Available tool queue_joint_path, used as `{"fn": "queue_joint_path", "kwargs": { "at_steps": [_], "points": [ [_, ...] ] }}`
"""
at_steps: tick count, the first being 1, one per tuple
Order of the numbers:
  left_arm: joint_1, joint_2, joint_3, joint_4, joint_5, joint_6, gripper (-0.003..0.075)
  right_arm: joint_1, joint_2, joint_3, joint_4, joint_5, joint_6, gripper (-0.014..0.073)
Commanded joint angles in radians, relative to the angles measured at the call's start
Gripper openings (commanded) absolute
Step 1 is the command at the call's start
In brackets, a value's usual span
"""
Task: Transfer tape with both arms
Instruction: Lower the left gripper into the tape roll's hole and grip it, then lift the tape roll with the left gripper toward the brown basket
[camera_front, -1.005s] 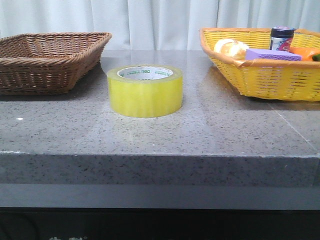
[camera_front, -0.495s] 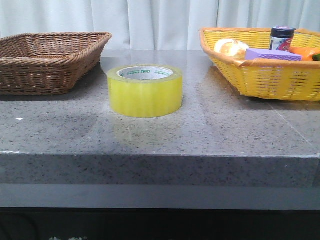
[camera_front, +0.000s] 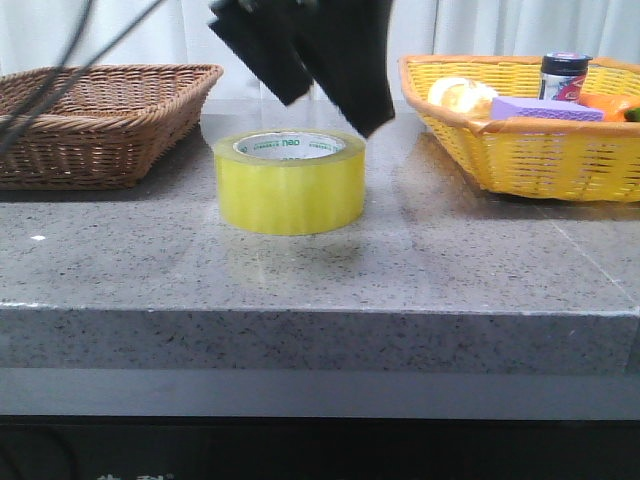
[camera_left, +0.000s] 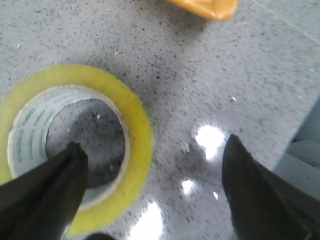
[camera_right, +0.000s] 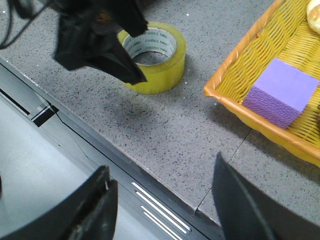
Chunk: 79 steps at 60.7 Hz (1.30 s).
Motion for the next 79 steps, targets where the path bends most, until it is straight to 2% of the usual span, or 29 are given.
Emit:
{"fn": "queue_joint_path", "kwargs": {
  "at_steps": [1, 19, 23, 42, 51, 67, 79],
  "points": [
    [-0.006, 0.002, -0.059, 0.028, -0.022, -0.001, 0.0546, -0.005, -0.004, -0.023, 0.004, -0.063, -0.009, 0.0447],
    [-0.004, 0.095, -0.068, 0.043, -0.008, -0.001, 0.0545, -0.005, -0.004, -0.023, 0.004, -0.063, -0.009, 0.0447],
    [-0.004, 0.104, -0.068, 0.043, 0.005, -0.001, 0.0523, -0.005, -0.004, -0.023, 0.004, -0.063, -0.009, 0.0447],
    [-0.004, 0.106, -0.070, 0.043, 0.031, -0.002, 0.0144, -0.005, -0.004, -0.023, 0.004, -0.063, -0.009, 0.0447],
    [-0.004, 0.106, -0.080, 0.043, 0.047, -0.011, 0.0045, -0.005, -0.004, -0.023, 0.004, -0.063, -0.009, 0.0447],
    [-0.004, 0.105, -0.233, 0.058, 0.112, -0.015, 0.0028, -0.005, -0.004, -0.023, 0.004, -0.065, -0.009, 0.0447],
    [0.021, 0.105, -0.383, 0.130, 0.166, -0.031, 0.0028, -0.005, -0.004, -0.023, 0.004, -0.065, -0.009, 0.0447]
  ]
}}
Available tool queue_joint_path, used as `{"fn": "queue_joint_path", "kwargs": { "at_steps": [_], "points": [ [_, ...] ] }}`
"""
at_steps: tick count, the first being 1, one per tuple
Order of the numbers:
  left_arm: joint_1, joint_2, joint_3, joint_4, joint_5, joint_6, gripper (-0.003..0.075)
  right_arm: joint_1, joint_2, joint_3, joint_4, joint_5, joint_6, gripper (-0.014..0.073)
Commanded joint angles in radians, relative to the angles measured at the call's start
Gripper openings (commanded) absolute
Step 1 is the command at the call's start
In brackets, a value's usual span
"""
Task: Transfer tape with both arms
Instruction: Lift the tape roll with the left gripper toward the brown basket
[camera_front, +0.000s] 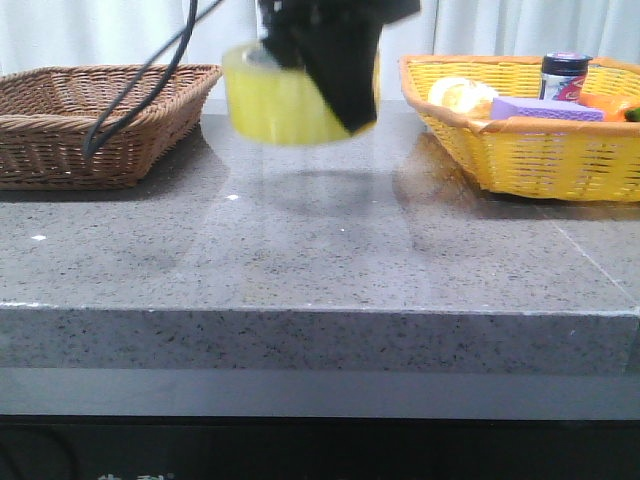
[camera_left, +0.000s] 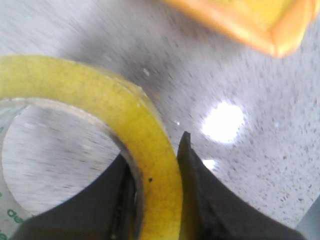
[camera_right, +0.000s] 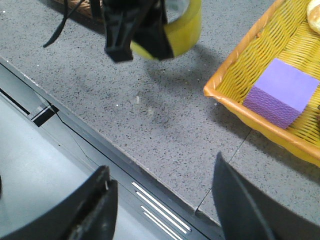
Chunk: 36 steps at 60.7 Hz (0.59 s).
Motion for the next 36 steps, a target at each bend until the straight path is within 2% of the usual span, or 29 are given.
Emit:
{"fn": "queue_joint_path", "kwargs": {
  "at_steps": [1, 15, 36],
  "points": [
    [0.022, -0.059, -0.099, 0.042, 0.002, -0.016, 0.0028, -0.005, -0.004, -0.023, 0.004, -0.065, -0.009, 0.0447],
    [0.140, -0.061, -0.190, 0.049, 0.013, -0.020, 0.0028, -0.005, -0.004, -0.023, 0.004, -0.065, -0.009, 0.0447],
    [0.391, -0.055, -0.188, 0.044, 0.011, -0.046, 0.0028, -0.005, -0.004, -0.023, 0.004, -0.065, -0.009, 0.0447]
  ]
}}
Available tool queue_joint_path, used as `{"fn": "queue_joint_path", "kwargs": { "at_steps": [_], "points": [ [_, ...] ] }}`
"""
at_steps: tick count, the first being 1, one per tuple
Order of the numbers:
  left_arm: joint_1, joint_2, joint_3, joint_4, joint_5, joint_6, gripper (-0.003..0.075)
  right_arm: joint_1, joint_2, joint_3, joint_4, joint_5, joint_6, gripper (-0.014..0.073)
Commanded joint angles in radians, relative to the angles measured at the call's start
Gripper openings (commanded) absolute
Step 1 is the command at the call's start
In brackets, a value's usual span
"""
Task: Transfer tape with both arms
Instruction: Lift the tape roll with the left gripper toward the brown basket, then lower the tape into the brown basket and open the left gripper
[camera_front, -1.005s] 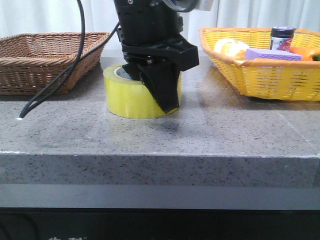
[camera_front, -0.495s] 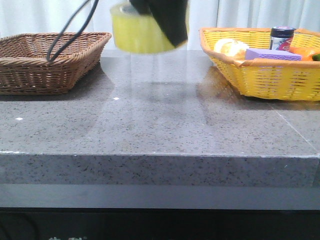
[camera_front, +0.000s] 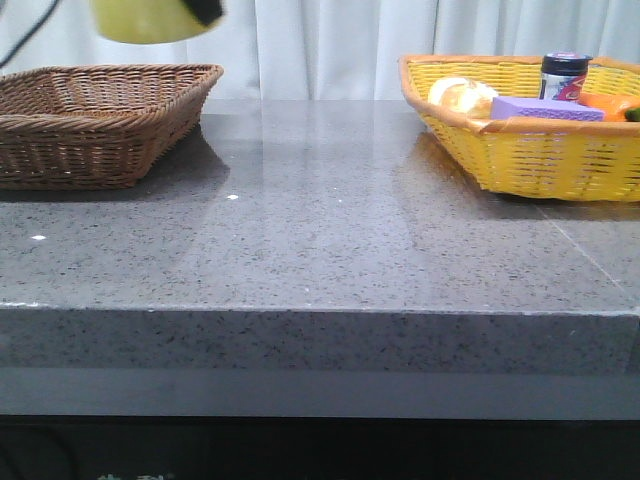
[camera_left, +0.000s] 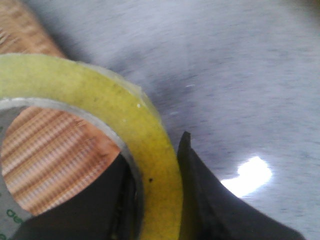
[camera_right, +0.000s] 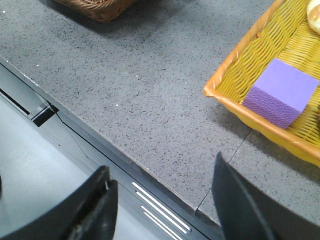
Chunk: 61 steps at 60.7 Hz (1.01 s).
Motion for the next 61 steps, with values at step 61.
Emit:
{"fn": "queue_joint_path", "kwargs": {
  "at_steps": [61],
  "points": [
    [0.226, -0.055, 0.176, -0.112, -0.205, -0.015, 0.0033, -0.005, -0.004, -0.023, 0.004, -0.065, -0.009, 0.0447]
  ]
}}
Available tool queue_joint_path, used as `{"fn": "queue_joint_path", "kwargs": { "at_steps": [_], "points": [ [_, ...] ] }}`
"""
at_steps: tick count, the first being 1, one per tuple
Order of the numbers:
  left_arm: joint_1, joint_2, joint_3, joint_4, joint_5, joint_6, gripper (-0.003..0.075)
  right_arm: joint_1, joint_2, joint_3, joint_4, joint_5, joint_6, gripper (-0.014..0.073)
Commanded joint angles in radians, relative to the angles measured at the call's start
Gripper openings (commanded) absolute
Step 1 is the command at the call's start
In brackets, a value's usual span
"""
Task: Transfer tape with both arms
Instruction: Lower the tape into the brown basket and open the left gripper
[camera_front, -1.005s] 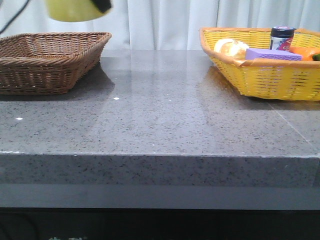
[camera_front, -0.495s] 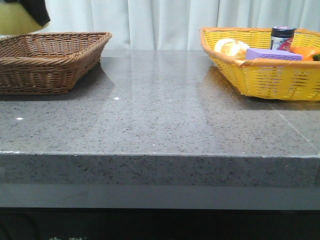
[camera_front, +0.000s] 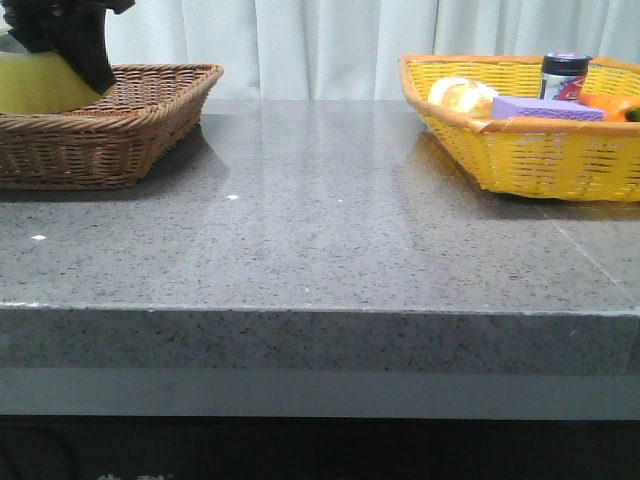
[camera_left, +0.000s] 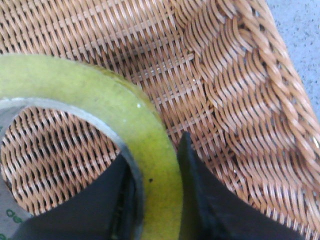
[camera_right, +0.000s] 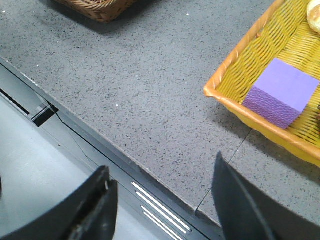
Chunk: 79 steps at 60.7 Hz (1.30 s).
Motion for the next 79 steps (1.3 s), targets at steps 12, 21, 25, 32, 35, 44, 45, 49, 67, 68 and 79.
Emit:
{"fn": "queue_joint_path", "kwargs": {
  "at_steps": [12, 21, 25, 32, 35, 44, 45, 49, 67, 68, 79],
  "points": [
    [0.000, -0.033, -0.028, -0.045, -0.098, -0.007, 0.0032, -0.005, -0.004, -0.023, 0.004, -0.065, -0.009, 0.0447],
    [0.000, -0.006, -0.028, -0.045, -0.046, -0.007, 0.0033, -0.005, -0.004, -0.023, 0.004, -0.065, -0.009, 0.0447],
    [0.000, 0.001, -0.028, -0.045, -0.032, -0.007, 0.0038, -0.005, -0.004, -0.023, 0.004, -0.065, -0.009, 0.0447],
    [0.000, 0.011, -0.028, -0.045, -0.025, -0.007, 0.0171, -0.005, -0.004, -0.023, 0.004, -0.065, -0.009, 0.0447],
    [0.000, 0.011, -0.028, -0.045, -0.028, -0.007, 0.0265, -0.005, -0.004, -0.023, 0.004, -0.065, -0.009, 0.0447],
    [0.000, 0.011, -0.028, -0.045, -0.030, -0.007, 0.0447, -0.005, -0.004, -0.023, 0.004, -0.065, -0.009, 0.0447],
    [0.000, 0.011, -0.028, -0.045, -0.030, -0.007, 0.0448, -0.005, -0.004, -0.023, 0.004, -0.065, -0.009, 0.0447],
    [0.000, 0.011, -0.028, -0.045, -0.028, -0.007, 0.0438, -0.005, -0.004, -0.023, 0.004, -0.065, -0.009, 0.0447],
    [0.000, -0.035, -0.030, -0.069, 0.043, -0.007, 0.0439, -0.005, -0.004, -0.023, 0.004, -0.065, -0.009, 0.0447],
    [0.000, -0.037, -0.030, -0.069, 0.049, -0.007, 0.0439, -0.005, -0.004, -0.023, 0.004, -0.065, -0.009, 0.0447],
    [0.000, -0.099, -0.030, -0.071, 0.052, -0.007, 0.0439, -0.005, -0.004, -0.023, 0.004, -0.065, -0.009, 0.0447]
  ]
}}
